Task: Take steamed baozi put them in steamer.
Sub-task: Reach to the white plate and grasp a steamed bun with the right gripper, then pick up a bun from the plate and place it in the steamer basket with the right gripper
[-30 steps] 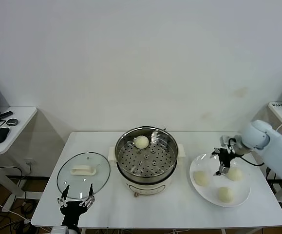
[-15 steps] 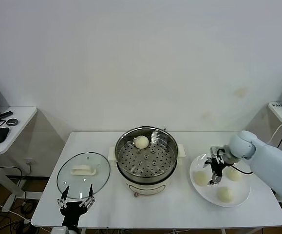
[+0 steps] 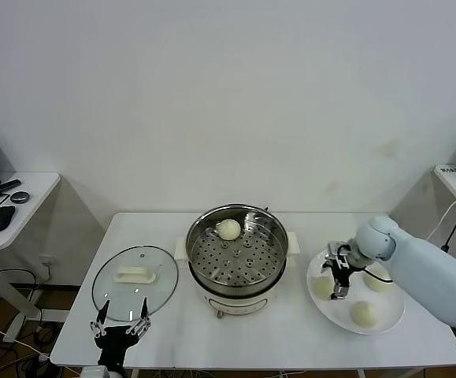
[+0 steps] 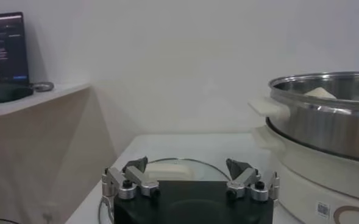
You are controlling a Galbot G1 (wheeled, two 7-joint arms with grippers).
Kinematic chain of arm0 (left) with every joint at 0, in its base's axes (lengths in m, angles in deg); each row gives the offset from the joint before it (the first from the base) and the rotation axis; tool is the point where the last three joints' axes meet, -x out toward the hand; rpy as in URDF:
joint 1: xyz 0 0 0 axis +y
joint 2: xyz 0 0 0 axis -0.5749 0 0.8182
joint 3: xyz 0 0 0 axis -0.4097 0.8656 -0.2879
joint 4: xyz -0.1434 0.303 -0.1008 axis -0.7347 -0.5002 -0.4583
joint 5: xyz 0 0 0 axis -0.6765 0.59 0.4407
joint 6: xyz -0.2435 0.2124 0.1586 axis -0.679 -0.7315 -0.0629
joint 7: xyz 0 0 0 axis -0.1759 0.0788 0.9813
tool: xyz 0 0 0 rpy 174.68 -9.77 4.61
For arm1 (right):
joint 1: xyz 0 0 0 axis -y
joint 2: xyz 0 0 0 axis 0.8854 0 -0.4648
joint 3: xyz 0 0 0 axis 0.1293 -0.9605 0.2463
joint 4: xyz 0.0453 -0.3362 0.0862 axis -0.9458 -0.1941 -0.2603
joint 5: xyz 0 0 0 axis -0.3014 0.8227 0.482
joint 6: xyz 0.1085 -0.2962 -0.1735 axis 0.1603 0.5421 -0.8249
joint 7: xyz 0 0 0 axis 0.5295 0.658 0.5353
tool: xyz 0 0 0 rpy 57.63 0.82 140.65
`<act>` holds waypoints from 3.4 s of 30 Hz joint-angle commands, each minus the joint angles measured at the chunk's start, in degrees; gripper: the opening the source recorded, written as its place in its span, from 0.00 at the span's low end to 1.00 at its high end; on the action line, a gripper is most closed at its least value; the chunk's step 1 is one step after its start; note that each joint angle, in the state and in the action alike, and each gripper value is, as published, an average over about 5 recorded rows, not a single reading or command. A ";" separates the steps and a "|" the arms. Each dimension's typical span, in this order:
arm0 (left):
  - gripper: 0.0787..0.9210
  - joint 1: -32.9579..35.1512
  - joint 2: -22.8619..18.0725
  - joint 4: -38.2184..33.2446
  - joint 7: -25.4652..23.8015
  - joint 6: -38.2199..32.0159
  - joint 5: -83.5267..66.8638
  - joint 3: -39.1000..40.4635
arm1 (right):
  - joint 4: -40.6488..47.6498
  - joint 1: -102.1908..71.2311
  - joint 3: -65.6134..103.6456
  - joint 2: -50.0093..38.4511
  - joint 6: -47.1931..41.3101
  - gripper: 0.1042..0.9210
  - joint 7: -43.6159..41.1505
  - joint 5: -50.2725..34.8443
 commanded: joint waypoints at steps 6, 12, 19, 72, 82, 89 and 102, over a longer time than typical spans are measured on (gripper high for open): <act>0.88 -0.20 0.02 0.52 -0.17 -0.01 0.01 -0.28 | 1.31 -1.21 0.57 1.35 0.31 0.88 -0.22 3.04; 0.88 -0.33 0.00 0.62 -0.19 0.01 -0.01 -0.34 | 1.31 -1.54 0.80 1.38 0.20 0.88 -0.48 3.10; 0.88 -0.37 0.02 0.83 -0.17 0.00 -0.01 -0.30 | 1.44 -1.48 1.12 1.25 0.06 0.84 -0.55 2.99; 0.88 -2.08 0.73 -4.52 1.28 1.51 -1.63 2.60 | 2.28 48.21 -40.02 36.43 -20.67 0.67 0.42 -36.87; 0.88 -2.11 0.50 -5.28 1.70 1.45 -1.78 3.31 | 9.46 40.88 -41.37 41.91 -22.76 0.67 4.90 -33.96; 0.88 -2.23 0.30 -5.44 1.78 1.52 -2.08 3.29 | 13.79 35.92 -39.70 43.71 -22.80 0.67 6.29 -30.24; 0.88 -2.73 -0.56 -5.03 1.56 1.84 -2.32 3.47 | 12.47 35.50 -37.84 41.33 -22.74 0.80 6.32 -28.38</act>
